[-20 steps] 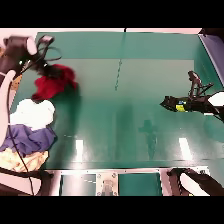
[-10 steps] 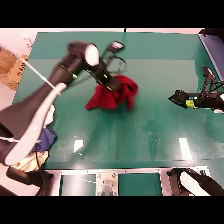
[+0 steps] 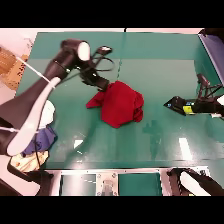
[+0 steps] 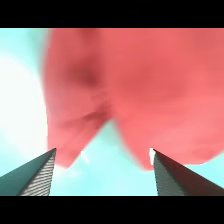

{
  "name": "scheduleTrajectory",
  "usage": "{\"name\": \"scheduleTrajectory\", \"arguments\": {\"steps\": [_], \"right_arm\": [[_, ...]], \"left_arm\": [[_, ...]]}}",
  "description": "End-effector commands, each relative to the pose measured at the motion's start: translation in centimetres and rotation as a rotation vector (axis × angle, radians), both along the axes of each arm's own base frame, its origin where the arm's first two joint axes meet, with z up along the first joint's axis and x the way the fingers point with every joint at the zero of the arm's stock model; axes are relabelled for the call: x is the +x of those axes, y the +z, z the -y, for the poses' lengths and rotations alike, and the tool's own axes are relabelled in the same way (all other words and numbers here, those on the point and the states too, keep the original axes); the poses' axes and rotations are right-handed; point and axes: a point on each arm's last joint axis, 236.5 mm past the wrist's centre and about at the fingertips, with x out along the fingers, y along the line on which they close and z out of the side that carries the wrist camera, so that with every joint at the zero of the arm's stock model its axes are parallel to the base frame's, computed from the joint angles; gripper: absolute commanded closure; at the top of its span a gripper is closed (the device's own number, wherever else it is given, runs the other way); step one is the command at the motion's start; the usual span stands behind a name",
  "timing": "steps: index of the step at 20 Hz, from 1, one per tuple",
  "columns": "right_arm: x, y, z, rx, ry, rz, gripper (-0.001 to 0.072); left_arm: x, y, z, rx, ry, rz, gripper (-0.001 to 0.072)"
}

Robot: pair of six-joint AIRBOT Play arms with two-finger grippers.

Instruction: Fold the shirts.

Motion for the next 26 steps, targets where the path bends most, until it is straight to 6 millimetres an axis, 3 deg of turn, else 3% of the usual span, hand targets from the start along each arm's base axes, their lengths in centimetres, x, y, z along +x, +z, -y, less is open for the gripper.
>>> {"name": "scheduleTrajectory", "arguments": {"steps": [1, 4, 7, 11, 14, 15, 16, 17, 18, 19, 20, 23, 26], "right_arm": [[-2.2, -3.5, -2.1, 0.109, -0.026, -0.096, 0.0276], [-2.7, -5.6, -5.0, 0.242, -0.013, -0.127, 0.0276], [-2.6, -5.9, -9.7, 0.324, 0.095, -0.119, 0.0275], [-2.0, -6.6, -15.6, 0.343, 0.171, -0.096, 0.0220], [-1.3, -6.3, -18.7, 0.364, 0.222, -0.095, 0.0221], [-1.1, -6.2, -19.4, 0.363, 0.243, -0.094, 0.0223], [-0.9, -6.1, -19.9, 0.363, 0.256, -0.092, 0.0229], [-0.5, -6.0, -20.1, 0.364, 0.258, -0.088, 0.0235], [0.0, -5.8, -20.1, 0.364, 0.258, -0.080, 0.0346], [0.5, -5.5, -19.9, 0.366, 0.252, -0.069, 0.0519], [1.0, -5.0, -19.5, 0.373, 0.246, -0.059, 0.0681], [1.9, -2.1, -17.7, 0.436, 0.286, -0.036, 0.0697], [3.7, 0.9, -11.6, 0.438, 0.188, 0.037, 0.0697]], "left_arm": [[0.4, -2.9, -5.9, -0.033, 0.162, -0.140, 0.0039], [0.4, -7.6, -6.9, -0.159, 0.281, -0.208, 0.0040], [0.8, -11.5, -6.4, -0.208, 0.328, -0.167, 0.0040], [2.6, -12.5, -4.7, -0.317, 0.394, -0.131, 0.0040], [2.0, -13.6, -2.9, -0.391, 0.394, -0.200, 0.0042], [1.7, -13.6, -2.4, -0.412, 0.386, -0.218, 0.0172], [1.6, -13.3, -2.0, -0.432, 0.364, -0.218, 0.0367], [1.5, -12.8, -1.4, -0.461, 0.344, -0.219, 0.0507], [1.3, -12.4, -0.8, -0.485, 0.321, -0.225, 0.0626], [1.1, -12.1, -0.5, -0.496, 0.300, -0.229, 0.0681], [1.1, -11.8, -0.5, -0.497, 0.291, -0.228, 0.0681], [1.9, -10.6, -2.7, -0.422, 0.264, -0.214, 0.0683], [3.0, -9.9, -7.9, -0.282, 0.320, -0.215, 0.0684]]}}
